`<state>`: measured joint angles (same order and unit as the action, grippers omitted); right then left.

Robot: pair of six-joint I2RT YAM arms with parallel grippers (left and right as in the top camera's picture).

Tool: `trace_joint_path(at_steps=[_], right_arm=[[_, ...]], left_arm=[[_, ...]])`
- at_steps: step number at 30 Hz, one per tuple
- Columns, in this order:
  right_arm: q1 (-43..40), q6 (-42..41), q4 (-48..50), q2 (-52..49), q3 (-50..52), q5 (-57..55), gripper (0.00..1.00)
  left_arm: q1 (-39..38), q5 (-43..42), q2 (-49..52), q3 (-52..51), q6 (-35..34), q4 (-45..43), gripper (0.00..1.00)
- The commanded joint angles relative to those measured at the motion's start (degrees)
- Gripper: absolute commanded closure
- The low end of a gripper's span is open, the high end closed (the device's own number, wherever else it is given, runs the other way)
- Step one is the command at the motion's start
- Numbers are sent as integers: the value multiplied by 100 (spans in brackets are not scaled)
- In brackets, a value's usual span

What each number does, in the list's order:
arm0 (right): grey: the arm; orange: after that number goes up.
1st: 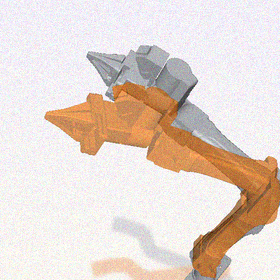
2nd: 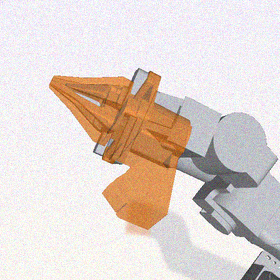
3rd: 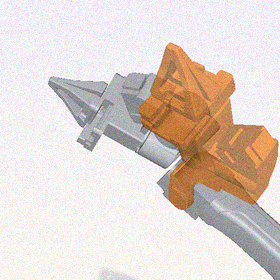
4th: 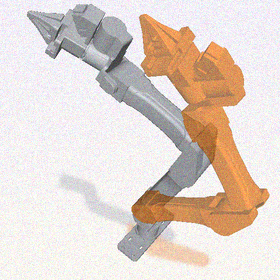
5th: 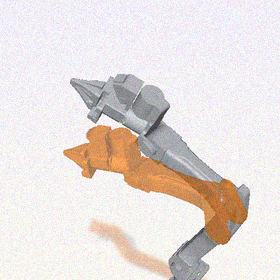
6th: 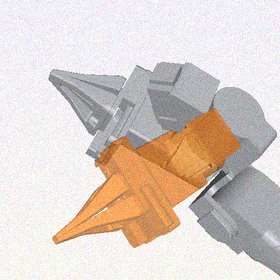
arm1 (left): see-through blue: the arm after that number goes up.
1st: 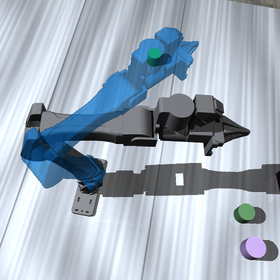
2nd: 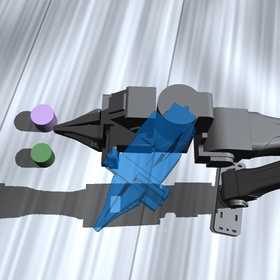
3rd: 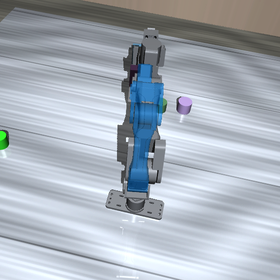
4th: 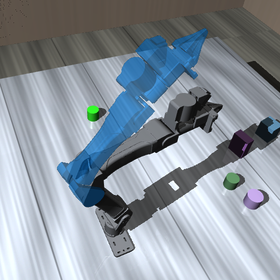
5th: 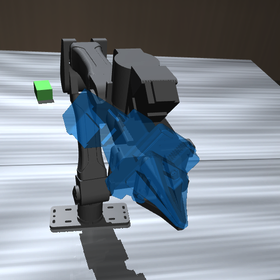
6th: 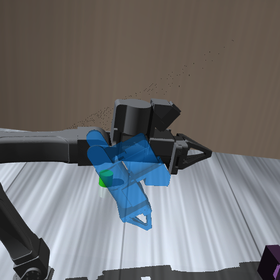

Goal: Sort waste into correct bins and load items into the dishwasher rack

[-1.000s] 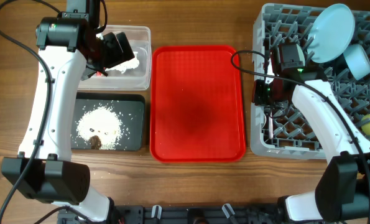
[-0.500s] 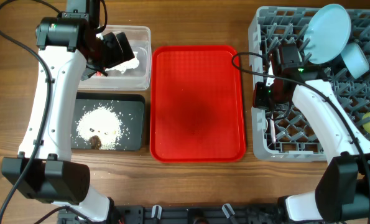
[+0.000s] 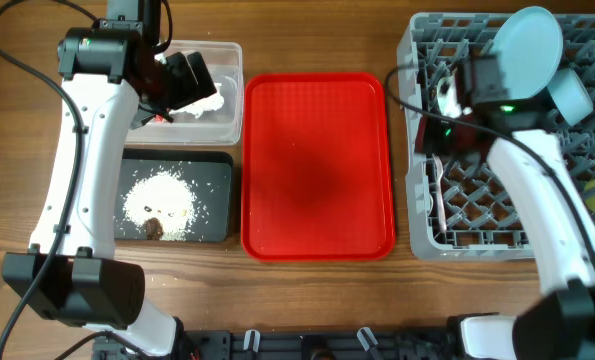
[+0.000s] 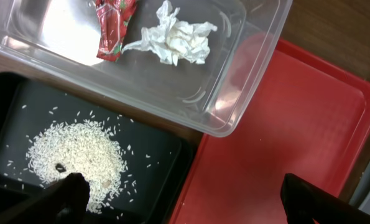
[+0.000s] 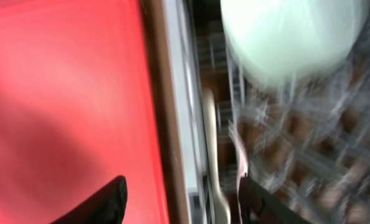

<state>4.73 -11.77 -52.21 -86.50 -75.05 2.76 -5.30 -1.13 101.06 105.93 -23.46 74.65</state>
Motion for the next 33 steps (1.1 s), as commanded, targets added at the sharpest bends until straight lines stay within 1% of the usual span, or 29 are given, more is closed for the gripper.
trace_joint_path(at_steps=[1, 3, 4, 5, 7, 11, 14, 16, 18, 20, 25, 27, 30, 33], right_arm=[[-22, 1357, 662, 221, -352, 1014, 32], [-35, 1436, 802, 149, -352, 1080, 27], [-48, 1416, 673, 114, -352, 1078, 20], [-70, 1381, 496, 114, -352, 1043, 11], [-122, 1209, -2, 133, -352, 774, 0], [-219, 1137, -743, 229, -352, 739, 0], [-219, 1141, -1025, 514, -348, 737, 0], [-219, 1137, -1016, 892, -267, 737, 0], [-219, 1137, -866, 1421, -28, 737, 0], [-219, 1137, -713, 1908, 249, 739, 0], [-219, 1158, 66, 3622, 1261, 741, 0], [-219, 1161, 234, 4284, 1572, 737, 0], [-219, 1158, 140, 4631, 1663, 739, 0], [-219, 1161, 24, 4664, 1663, 739, 0]], left_arm=[[-192, -136, 2, 15, 487, -337, 0], [-358, -177, 37, 15, 682, -479, 0], [-433, -164, 81, 15, 675, -452, 0], [-461, -162, 107, 15, 675, -345, 0], [-442, -162, 144, 15, 673, 46, 0], [-341, -184, 146, 15, 654, 807, 0], [-317, -181, 131, 13, 654, 1392, 0], [-330, -181, 7, -17, 654, 1473, 0], [-369, -181, -321, -212, 654, 1322, 0], [-404, -179, -778, -575, 654, 1038, 0], [-413, -177, -3250, -2881, 706, -627, 0], [-413, -90, -4551, -3930, 807, -1261, 0], [-413, -26, -5862, -4704, 787, -1578, 0], [-413, -28, -6795, -4909, 785, -1606, 0]])
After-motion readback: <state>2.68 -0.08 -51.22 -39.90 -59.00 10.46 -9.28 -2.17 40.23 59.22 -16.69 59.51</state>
